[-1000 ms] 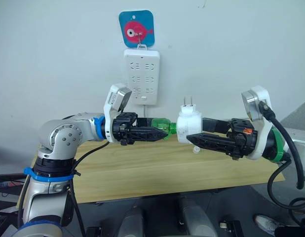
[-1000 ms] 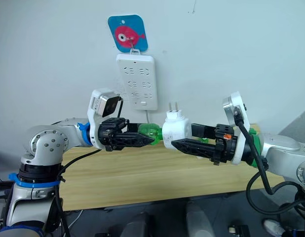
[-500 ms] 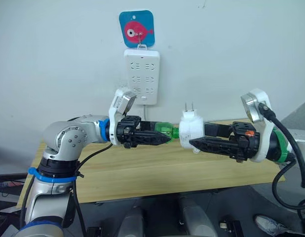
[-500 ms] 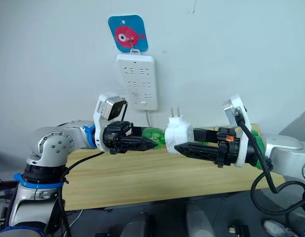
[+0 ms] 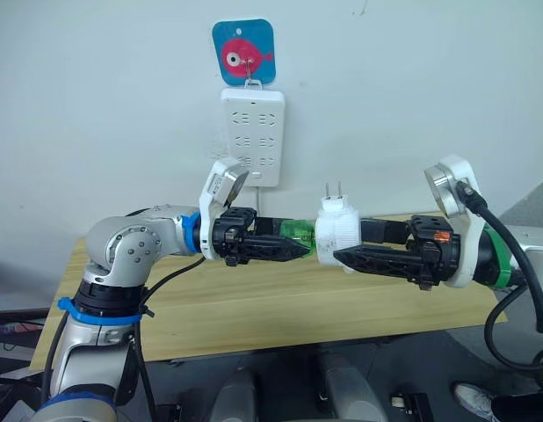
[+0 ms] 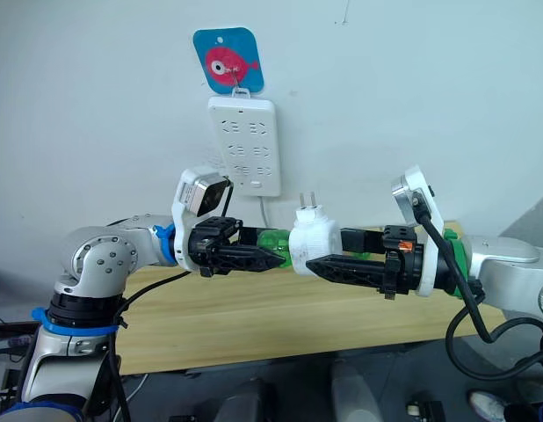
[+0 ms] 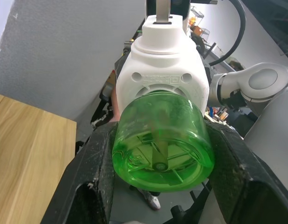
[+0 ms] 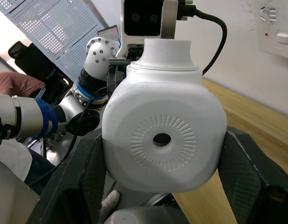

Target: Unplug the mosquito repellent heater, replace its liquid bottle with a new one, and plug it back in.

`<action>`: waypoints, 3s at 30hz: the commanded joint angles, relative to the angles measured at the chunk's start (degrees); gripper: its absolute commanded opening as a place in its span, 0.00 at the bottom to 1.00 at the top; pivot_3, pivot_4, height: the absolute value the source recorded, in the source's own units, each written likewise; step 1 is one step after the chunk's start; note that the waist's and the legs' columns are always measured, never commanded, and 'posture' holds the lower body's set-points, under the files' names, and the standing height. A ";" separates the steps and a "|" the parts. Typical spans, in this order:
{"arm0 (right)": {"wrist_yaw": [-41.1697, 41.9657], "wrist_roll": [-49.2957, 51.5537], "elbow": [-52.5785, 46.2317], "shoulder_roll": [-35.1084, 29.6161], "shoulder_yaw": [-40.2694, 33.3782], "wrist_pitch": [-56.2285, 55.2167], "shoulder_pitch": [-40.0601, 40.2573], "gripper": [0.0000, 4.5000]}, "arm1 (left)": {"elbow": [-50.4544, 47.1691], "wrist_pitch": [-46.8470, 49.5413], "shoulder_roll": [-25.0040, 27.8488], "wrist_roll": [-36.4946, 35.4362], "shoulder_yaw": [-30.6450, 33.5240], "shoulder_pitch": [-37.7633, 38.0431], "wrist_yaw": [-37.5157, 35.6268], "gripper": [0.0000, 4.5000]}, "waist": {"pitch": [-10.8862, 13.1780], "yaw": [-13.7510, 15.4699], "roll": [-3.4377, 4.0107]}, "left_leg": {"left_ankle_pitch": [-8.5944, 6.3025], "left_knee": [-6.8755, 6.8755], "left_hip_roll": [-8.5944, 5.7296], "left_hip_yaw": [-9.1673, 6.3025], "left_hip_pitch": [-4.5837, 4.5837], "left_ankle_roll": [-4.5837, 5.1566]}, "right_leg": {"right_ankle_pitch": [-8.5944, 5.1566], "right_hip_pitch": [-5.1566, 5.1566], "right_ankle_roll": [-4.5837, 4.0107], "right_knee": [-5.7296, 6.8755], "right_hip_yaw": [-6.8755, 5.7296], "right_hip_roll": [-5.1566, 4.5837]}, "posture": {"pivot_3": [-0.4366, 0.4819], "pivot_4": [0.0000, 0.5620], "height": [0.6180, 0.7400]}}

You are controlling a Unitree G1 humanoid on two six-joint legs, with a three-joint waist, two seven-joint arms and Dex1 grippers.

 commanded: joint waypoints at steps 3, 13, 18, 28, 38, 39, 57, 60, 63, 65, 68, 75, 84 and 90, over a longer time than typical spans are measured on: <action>-1.10 4.31 -1.13 -1.32 1.75 0.27 -2.06 1.00 | -2.84 -2.10 -2.60 -0.08 -1.19 -0.86 1.12 0.52 | 0.00 0.01 0.00 | 0.00 0.00 -0.01 0.01 0.00 0.00 | 0.00 0.02 0.00 -0.02 0.01 0.00 | 0.26 0.29 0.92; -2.18 7.57 -1.64 -4.80 1.15 0.12 -1.05 1.00 | -0.70 -3.34 -5.59 -0.97 -0.02 -0.19 5.96 0.52 | -0.01 0.01 -0.01 | 0.00 0.00 0.00 0.03 0.03 0.00 | 0.00 0.03 0.00 -0.01 0.03 0.02 | 0.25 0.28 0.92; -1.24 7.84 -2.44 -6.92 0.18 0.70 0.69 1.00 | 0.59 -2.13 -7.52 -3.09 1.96 -0.43 8.95 0.52 | -0.02 0.01 -0.02 | 0.00 0.00 0.00 0.02 0.03 0.00 | 0.00 0.02 0.00 -0.01 0.03 0.03 | 0.25 0.27 0.92; 8.81 -2.24 -9.94 -8.95 -6.22 2.11 9.92 0.92 | 4.53 0.03 -9.65 -5.84 5.35 -1.90 13.33 0.52 | -0.12 0.04 -0.06 | 0.00 0.00 -0.01 0.01 0.03 0.00 | -0.01 0.04 0.01 -0.01 0.01 0.08 | 0.24 0.26 0.92; 19.86 -33.29 -4.95 -6.83 -12.88 -5.78 19.01 0.12 | 4.70 4.75 -3.94 -6.48 2.71 -3.02 5.00 0.52 | -0.20 -0.12 -0.05 | 0.00 -0.01 0.00 0.24 0.19 -0.01 | -0.02 0.14 0.03 -0.02 0.06 0.19 | 0.23 0.26 0.92; 20.54 -36.06 -4.12 -6.13 -11.28 -7.17 17.86 0.04 | 4.76 5.11 -3.25 -6.27 2.16 -3.26 3.77 0.52 | -0.21 -0.21 -0.05 | 0.00 -0.03 0.01 0.28 0.20 -0.01 | -0.02 0.14 0.03 -0.02 0.06 0.20 | 0.22 0.26 0.92; 20.88 -33.50 -5.99 6.26 0.74 -1.99 0.35 0.00 | 6.57 4.01 -4.23 -3.95 2.72 -3.97 4.84 0.52 | -0.22 -1.28 -0.03 | 0.01 -0.06 0.01 -0.04 0.18 -0.03 | 0.00 0.11 0.00 0.01 0.05 -0.14 | 0.24 0.27 0.92; 18.75 -28.12 -7.51 5.33 -0.84 -0.73 0.72 0.00 | 7.10 2.37 -5.31 -2.80 2.98 -3.85 6.44 0.52 | -0.22 -1.25 -0.03 | 0.01 -0.06 0.00 -0.05 0.18 -0.02 | 0.00 0.12 0.00 0.01 0.05 -0.13 | 0.24 0.27 0.92; 15.76 -22.72 -7.94 4.42 -2.09 -0.14 0.29 0.00 | 7.75 -0.07 -5.93 -0.60 2.49 -3.86 7.13 0.52 | -0.22 -1.31 -0.03 | 0.01 -0.06 0.00 -0.04 0.17 -0.02 | 0.00 0.12 0.00 0.00 0.04 -0.13 | 0.23 0.27 0.92; 12.76 -18.83 -7.39 4.00 -2.84 -0.39 -0.38 0.00 | 7.57 -2.10 -5.77 1.37 1.44 -3.55 6.39 0.52 | -0.22 -1.35 -0.03 | 0.01 -0.06 0.00 -0.02 0.19 -0.02 | 0.00 0.12 0.00 0.01 0.05 -0.13 | 0.23 0.27 0.92; 8.08 -14.15 -6.11 3.54 -3.20 -1.08 -1.65 0.00 | 6.93 -4.60 -5.29 3.79 -0.09 -2.89 4.88 0.52 | -0.22 -1.38 -0.03 | 0.01 -0.07 0.00 -0.01 0.18 -0.02 | 0.00 0.12 0.00 0.01 0.05 -0.11 | 0.23 0.27 0.92; -0.39 -12.13 -2.06 5.27 -1.50 -1.92 -5.87 0.00 | 4.99 -7.38 -3.72 6.89 -2.74 -1.68 0.95 0.52 | -0.22 -1.42 -0.03 | 0.00 -0.07 -0.01 0.03 0.18 -0.01 | 0.00 0.11 0.00 0.00 0.08 -0.03 | 0.22 0.27 0.92; -3.10 -18.70 2.91 6.61 0.85 -0.35 -9.18 0.00 | 2.49 -9.70 -0.45 8.73 -5.47 0.13 -5.30 0.52 | -0.22 -1.44 -0.02 | 0.00 -0.08 0.00 0.03 0.17 0.00 | 0.00 0.11 0.00 0.00 0.07 -0.01 | 0.23 0.27 0.92; 2.88 -23.29 3.07 5.56 1.03 0.66 -10.12 0.00 | 2.10 -6.84 0.25 6.15 -4.56 0.50 -6.15 0.52 | -0.22 -1.43 -0.02 | -0.01 -0.10 0.01 0.02 0.16 0.01 | 0.00 0.09 0.00 -0.02 0.06 0.02 | 0.24 0.27 0.92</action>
